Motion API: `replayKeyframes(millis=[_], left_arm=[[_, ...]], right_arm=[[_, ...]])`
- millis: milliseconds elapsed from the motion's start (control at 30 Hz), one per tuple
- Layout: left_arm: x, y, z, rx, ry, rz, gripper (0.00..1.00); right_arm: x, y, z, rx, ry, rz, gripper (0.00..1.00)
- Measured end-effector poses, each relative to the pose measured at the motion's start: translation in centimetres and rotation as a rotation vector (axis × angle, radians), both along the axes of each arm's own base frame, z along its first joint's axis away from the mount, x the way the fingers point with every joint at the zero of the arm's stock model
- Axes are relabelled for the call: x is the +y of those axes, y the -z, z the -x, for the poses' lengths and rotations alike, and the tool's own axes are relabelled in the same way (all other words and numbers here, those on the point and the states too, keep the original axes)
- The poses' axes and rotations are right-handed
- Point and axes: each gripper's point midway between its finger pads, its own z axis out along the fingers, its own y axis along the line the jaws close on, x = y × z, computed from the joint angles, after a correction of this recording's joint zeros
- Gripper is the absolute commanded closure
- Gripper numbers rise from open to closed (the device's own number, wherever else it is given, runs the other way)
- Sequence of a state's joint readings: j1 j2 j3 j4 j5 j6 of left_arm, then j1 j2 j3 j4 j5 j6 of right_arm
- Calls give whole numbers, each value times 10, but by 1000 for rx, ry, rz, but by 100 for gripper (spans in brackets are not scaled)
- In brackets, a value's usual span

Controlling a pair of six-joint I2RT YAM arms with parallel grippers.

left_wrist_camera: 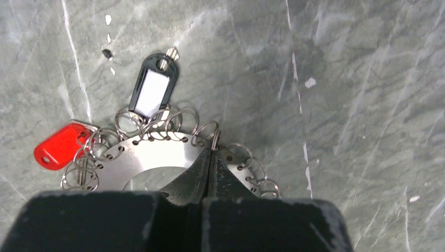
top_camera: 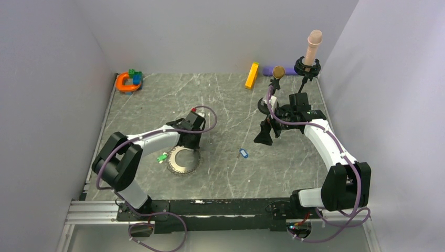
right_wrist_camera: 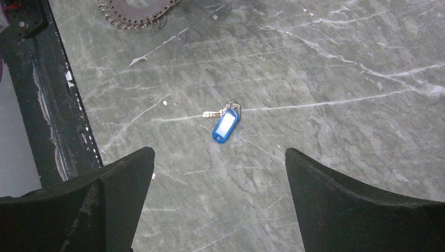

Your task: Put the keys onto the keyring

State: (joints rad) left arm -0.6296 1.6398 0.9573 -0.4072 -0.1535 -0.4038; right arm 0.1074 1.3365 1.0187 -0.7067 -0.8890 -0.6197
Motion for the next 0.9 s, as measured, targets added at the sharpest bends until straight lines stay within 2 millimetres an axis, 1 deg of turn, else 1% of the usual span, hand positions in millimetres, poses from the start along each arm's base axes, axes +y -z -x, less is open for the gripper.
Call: replayKeyframes(millis=[133, 200, 300, 467, 633, 700, 733, 900], left_arm=[[3, -9, 7, -42, 52, 25, 100], [2, -20, 8, -83, 91, 52, 100], [-1, -40, 11, -167, 174, 99, 100], [-8, -74, 17, -309, 318, 171, 100], [-18, -104, 27, -443, 474, 238, 100], [-23, -116, 31, -492, 532, 266, 100], [-26, -122, 33, -515, 560, 280, 100], [-41, -152, 48, -630, 691, 378, 100]], right_arm=[[0, 0, 0, -2, -3, -1, 0], [2, -1, 1, -5, -11, -3, 0], [8, 0, 6, -16, -52, -19, 0], [29, 9, 29, -37, -201, -45, 0], [51, 11, 52, -71, -376, -86, 0], [59, 7, 60, -82, -441, -111, 0], [62, 4, 61, -89, -461, -118, 0], [85, -23, 52, -165, -551, -156, 1]])
